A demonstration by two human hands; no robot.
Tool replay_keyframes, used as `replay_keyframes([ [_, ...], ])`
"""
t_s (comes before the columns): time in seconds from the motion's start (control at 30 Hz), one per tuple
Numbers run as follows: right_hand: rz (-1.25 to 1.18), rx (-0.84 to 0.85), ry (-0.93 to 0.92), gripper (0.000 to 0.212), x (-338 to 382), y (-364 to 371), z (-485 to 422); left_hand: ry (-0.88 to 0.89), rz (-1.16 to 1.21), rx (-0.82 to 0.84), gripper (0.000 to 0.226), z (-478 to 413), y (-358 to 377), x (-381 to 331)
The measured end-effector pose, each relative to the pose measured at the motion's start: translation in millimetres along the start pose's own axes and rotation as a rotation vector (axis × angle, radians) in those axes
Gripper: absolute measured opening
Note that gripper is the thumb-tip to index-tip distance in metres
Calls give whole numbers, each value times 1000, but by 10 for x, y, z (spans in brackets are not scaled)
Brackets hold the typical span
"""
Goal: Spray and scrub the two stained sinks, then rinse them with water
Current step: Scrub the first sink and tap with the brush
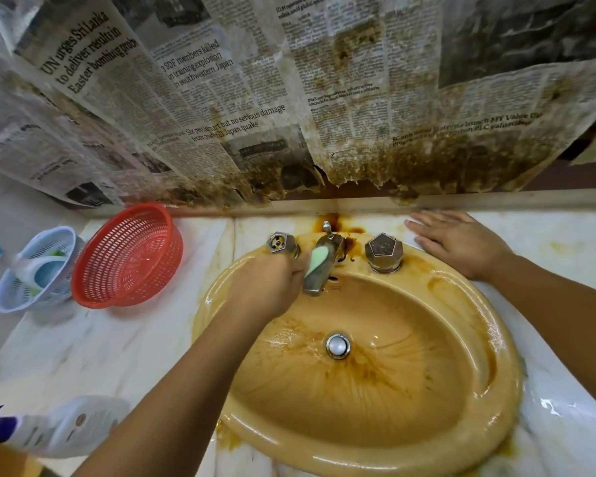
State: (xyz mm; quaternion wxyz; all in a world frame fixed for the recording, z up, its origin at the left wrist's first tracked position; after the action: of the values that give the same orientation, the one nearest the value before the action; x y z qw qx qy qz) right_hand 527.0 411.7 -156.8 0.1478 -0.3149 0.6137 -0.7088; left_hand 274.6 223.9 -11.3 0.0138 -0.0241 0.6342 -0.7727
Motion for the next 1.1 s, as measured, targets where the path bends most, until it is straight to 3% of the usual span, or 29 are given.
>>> replay_keyframes([
  [0.1, -1, 16, 4, 73, -1, -7, 22, -5, -37, 16, 43, -158, -58, -43],
  [0.27, -4, 23, 43, 69, 9, -5, 21, 49, 4, 72, 38, 296, -63, -70],
  [0.47, -14, 40, 30, 72, -15, 14, 14, -10, -140, 32, 33, -397, -45, -150],
  [0.53, -21, 40, 24, 74, -34, 30, 13, -14, -108, 56, 43, -272, -21, -151],
  [0.63, -26, 25, 28, 67, -34, 28, 9, 17, -112, 71, 45, 22, 4, -177],
  [0.77, -44, 10, 38, 53, -6, 5, 26, -29, -131, 51, 44, -242, -19, -225],
  [1.1, -268, -20, 146, 51, -19, 6, 172, -42, -191, -8, 41, 73, -39, -391],
])
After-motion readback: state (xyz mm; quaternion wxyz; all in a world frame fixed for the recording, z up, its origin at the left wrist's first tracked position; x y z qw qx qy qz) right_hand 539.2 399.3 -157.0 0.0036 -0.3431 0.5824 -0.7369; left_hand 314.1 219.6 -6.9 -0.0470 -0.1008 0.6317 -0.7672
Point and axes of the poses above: each hand's wrist, its own z-axis away from the middle knuckle, its own y-axis out of the palm, x = y × z, the point moved 7 cm from there along -z, towards the middle knuckle, and after that the axes turned 8 degrees about y, right-handed, at the moved point
